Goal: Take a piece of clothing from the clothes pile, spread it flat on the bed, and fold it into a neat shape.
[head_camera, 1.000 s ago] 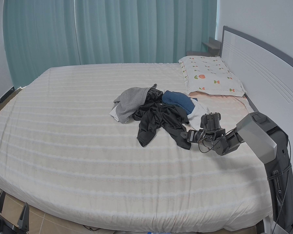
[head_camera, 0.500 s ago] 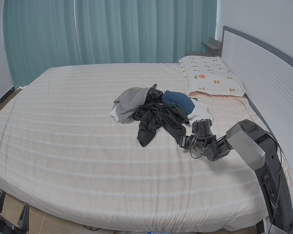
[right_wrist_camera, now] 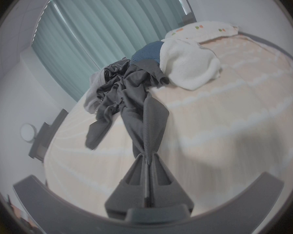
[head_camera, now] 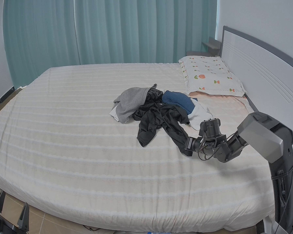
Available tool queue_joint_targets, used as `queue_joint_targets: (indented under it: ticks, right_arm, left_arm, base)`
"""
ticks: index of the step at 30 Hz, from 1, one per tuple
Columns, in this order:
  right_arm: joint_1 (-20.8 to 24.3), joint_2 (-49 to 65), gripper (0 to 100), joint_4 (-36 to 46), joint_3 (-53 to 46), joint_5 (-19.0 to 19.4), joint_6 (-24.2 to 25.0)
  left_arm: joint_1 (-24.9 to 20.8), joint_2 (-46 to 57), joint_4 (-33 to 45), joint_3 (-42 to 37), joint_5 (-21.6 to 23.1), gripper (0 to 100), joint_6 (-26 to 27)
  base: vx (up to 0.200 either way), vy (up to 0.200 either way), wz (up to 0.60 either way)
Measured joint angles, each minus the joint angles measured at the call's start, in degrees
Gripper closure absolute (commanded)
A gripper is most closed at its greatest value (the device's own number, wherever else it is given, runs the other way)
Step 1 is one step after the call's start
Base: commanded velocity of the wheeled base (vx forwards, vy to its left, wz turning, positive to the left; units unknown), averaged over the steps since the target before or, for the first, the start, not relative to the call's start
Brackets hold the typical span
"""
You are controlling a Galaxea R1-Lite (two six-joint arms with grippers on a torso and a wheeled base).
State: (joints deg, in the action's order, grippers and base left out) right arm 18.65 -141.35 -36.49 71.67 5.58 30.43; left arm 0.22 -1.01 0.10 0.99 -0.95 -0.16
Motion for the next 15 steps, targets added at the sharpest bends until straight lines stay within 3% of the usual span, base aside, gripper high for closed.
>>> queue_joint_targets:
  ticks: [5,15]
  right_arm:
    - [-1.0,10.4,100,-5.2,-13.9,6.4,6.8]
    - [-1.6,32.7,100,-9.6,-30.7,12.3,11.4]
  left_arm:
    - [0.0,0.0,0.0,0.0,0.0,0,0.0]
    - [0.0,0.0,0.0,0.0,0.0,0,0.0]
  base:
    - [0.000,0.000,0.00]
    - [0.000,0.000,0.00]
